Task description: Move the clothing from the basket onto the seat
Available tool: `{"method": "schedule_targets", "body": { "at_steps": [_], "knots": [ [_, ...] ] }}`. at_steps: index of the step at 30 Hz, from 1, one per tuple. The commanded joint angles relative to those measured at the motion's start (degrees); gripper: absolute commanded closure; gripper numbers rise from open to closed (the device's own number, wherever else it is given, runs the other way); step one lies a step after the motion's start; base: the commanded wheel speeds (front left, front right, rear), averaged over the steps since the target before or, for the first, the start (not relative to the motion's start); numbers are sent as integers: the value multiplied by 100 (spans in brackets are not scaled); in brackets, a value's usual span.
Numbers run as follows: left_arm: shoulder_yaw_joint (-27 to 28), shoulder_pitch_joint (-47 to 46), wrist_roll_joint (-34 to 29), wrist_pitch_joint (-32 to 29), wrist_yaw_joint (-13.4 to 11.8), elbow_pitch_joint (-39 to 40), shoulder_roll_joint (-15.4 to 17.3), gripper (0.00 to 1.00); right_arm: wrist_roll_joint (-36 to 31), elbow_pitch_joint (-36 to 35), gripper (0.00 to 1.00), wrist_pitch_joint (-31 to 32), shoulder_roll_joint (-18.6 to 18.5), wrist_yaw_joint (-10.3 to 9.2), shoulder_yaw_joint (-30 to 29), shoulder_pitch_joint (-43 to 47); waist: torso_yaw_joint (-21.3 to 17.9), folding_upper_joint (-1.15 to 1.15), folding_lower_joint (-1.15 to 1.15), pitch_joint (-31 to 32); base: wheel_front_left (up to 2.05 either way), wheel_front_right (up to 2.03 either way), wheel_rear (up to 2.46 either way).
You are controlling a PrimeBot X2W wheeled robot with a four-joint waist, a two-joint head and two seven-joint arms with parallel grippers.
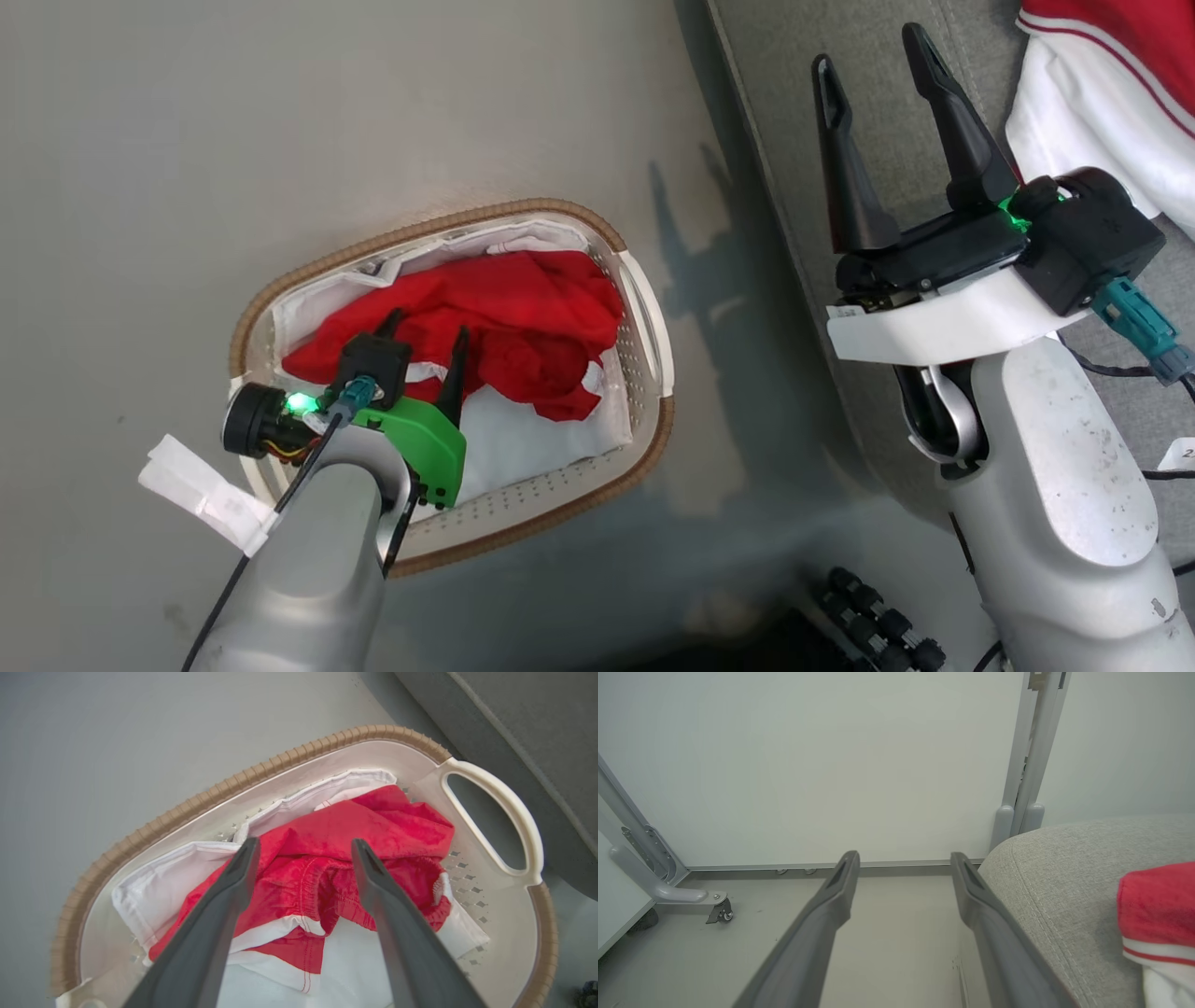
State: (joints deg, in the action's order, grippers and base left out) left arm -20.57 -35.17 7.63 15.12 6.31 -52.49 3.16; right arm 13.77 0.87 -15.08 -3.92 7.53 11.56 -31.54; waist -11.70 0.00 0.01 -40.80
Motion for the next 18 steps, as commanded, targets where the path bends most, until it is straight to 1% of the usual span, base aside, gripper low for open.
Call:
{"method": "schedule_targets", "body": {
  "at_steps": [1,6,11,13,18],
  "knots": [
    [-16,-167,-37,5,19,-94,73,0,29,-45,0,-12,26,-8,-9,-94,-319,0,-1,-472,0,0,0],
    [-50,-444,-144,5,27,-408,136,0,52,-117,0,-12,55,-7,-38,-204,-429,0,-1,-773,0,0,0],
    [-102,-706,-268,5,-73,-774,194,0,85,-189,0,-12,78,-7,-72,-285,-537,0,-1,-1059,0,0,0],
    [-209,-804,-395,5,-88,-915,230,0,91,-211,0,-12,87,-7,-76,-314,-573,0,-1,-1147,0,0,0],
    [-367,-1064,-582,5,-351,-1137,280,0,123,-252,0,-12,96,-7,-113,-341,-620,0,-1,-1304,0,0,0]
  ]
}}
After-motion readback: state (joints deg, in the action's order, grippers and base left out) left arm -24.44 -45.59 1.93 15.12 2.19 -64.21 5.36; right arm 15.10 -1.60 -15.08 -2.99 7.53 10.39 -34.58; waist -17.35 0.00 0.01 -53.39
